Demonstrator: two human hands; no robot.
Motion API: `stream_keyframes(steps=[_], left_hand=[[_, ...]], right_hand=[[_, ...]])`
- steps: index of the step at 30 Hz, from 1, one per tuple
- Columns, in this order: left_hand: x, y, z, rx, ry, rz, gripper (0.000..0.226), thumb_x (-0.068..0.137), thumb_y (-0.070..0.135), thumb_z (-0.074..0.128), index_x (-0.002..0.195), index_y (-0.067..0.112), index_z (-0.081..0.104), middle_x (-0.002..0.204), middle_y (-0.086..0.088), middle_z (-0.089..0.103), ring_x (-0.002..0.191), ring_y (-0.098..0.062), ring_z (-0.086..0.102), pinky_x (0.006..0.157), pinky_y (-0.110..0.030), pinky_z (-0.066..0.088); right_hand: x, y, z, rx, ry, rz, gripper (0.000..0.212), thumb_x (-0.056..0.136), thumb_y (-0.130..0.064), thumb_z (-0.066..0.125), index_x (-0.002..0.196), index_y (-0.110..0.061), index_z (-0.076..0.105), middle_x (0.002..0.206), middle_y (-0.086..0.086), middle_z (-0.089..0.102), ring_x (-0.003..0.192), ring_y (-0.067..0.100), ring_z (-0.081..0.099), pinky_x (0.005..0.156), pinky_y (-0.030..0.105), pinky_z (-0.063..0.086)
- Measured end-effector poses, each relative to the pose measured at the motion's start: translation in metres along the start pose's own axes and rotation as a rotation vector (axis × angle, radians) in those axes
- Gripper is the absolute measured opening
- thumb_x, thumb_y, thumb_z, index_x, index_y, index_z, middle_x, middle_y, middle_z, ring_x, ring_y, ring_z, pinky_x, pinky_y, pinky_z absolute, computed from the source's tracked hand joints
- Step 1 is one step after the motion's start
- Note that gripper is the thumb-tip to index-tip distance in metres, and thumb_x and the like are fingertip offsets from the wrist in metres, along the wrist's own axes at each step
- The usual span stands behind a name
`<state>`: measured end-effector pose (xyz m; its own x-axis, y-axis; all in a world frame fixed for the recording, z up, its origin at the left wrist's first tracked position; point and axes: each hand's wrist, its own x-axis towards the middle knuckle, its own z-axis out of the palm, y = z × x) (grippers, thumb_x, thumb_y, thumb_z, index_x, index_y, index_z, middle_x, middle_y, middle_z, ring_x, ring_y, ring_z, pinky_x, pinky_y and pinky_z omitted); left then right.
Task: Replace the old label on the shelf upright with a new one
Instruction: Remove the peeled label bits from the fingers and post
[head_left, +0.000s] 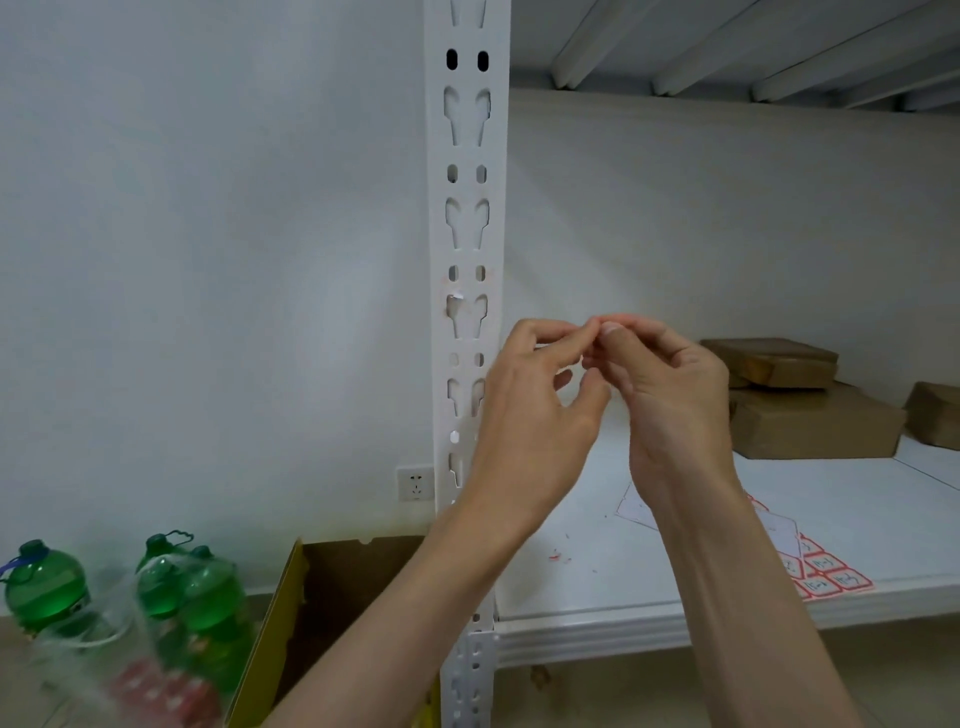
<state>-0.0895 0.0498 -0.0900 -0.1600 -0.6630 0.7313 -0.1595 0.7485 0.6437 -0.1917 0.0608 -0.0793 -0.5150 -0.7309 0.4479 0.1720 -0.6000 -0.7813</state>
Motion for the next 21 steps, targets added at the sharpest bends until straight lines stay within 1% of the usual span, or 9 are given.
stream_keyframes(steps=[2,5,7,9,11,13,17,20,21], left_hand=[[0.001,-0.007,-0.002,0.124,-0.014,0.006,0.035,0.097,0.015,0.063,0.130,0.024,0.069,0.114,0.008,0.057,0.105,-0.009,0.061,0.096,-0.032,0.055],[0.001,-0.013,-0.001,0.366,-0.065,0.051,0.028,0.097,0.017,0.063,0.121,0.026,0.073,0.106,0.006,0.060,0.095,-0.015,0.064,0.089,-0.040,0.055],[0.002,-0.015,0.000,0.492,-0.074,0.047,0.023,0.097,0.017,0.064,0.116,0.025,0.075,0.107,0.006,0.063,0.093,-0.015,0.066,0.090,-0.040,0.052],[0.002,-0.015,0.001,0.528,-0.071,0.015,0.016,0.096,0.017,0.067,0.108,0.023,0.075,0.104,0.006,0.065,0.090,-0.016,0.067,0.088,-0.038,0.052],[0.001,-0.016,0.004,0.519,-0.071,-0.014,0.009,0.093,0.014,0.070,0.098,0.020,0.074,0.097,0.004,0.065,0.087,-0.018,0.066,0.084,-0.038,0.054],[-0.001,-0.019,0.009,0.540,-0.082,-0.047,0.005,0.092,0.013,0.070,0.091,0.018,0.070,0.094,0.003,0.063,0.085,-0.019,0.064,0.079,-0.040,0.056],[-0.010,-0.031,0.022,0.625,-0.195,-0.118,0.003,0.094,0.015,0.067,0.091,0.015,0.066,0.096,0.000,0.060,0.087,-0.023,0.063,0.078,-0.041,0.054],[-0.017,-0.041,0.031,0.655,-0.243,-0.157,0.012,0.094,0.022,0.067,0.094,0.013,0.060,0.099,-0.001,0.058,0.089,-0.024,0.059,0.074,-0.038,0.051],[-0.018,-0.045,0.034,0.676,-0.256,-0.174,0.011,0.096,0.021,0.064,0.095,0.011,0.060,0.100,-0.002,0.058,0.090,-0.026,0.059,0.073,-0.037,0.051]], right_hand=[[0.003,0.005,-0.004,-0.213,0.018,-0.071,0.010,0.088,0.002,0.068,0.088,-0.006,0.075,0.077,0.004,0.075,0.066,0.012,0.070,0.068,0.023,0.057],[0.008,0.013,-0.012,-0.548,0.018,-0.135,0.014,0.084,-0.004,0.071,0.078,-0.017,0.073,0.072,0.000,0.073,0.060,0.013,0.070,0.065,0.026,0.059],[0.013,0.019,-0.019,-0.707,-0.006,-0.135,0.017,0.088,-0.007,0.067,0.082,-0.021,0.073,0.073,-0.004,0.072,0.062,0.011,0.068,0.064,0.022,0.058],[0.017,0.026,-0.027,-0.805,-0.038,-0.112,0.022,0.094,-0.008,0.058,0.089,-0.023,0.074,0.075,-0.008,0.070,0.066,0.007,0.068,0.063,0.016,0.054],[0.020,0.035,-0.035,-0.846,-0.072,-0.072,0.026,0.098,-0.007,0.053,0.091,-0.020,0.075,0.074,-0.007,0.070,0.067,0.007,0.066,0.058,0.008,0.048],[0.021,0.044,-0.041,-0.847,-0.103,-0.013,0.027,0.099,-0.007,0.052,0.088,-0.016,0.075,0.071,-0.001,0.068,0.062,0.008,0.063,0.054,0.006,0.045],[0.018,0.063,-0.052,-0.849,-0.175,0.108,0.024,0.094,-0.007,0.061,0.076,-0.014,0.076,0.066,0.006,0.070,0.051,0.006,0.059,0.054,0.016,0.049],[0.014,0.076,-0.060,-0.845,-0.162,0.220,0.017,0.085,0.001,0.068,0.073,-0.009,0.075,0.070,0.010,0.073,0.052,0.012,0.060,0.049,0.013,0.048],[0.013,0.080,-0.062,-0.856,-0.160,0.245,0.015,0.082,0.004,0.068,0.073,-0.006,0.074,0.070,0.011,0.073,0.052,0.012,0.060,0.050,0.015,0.050]])
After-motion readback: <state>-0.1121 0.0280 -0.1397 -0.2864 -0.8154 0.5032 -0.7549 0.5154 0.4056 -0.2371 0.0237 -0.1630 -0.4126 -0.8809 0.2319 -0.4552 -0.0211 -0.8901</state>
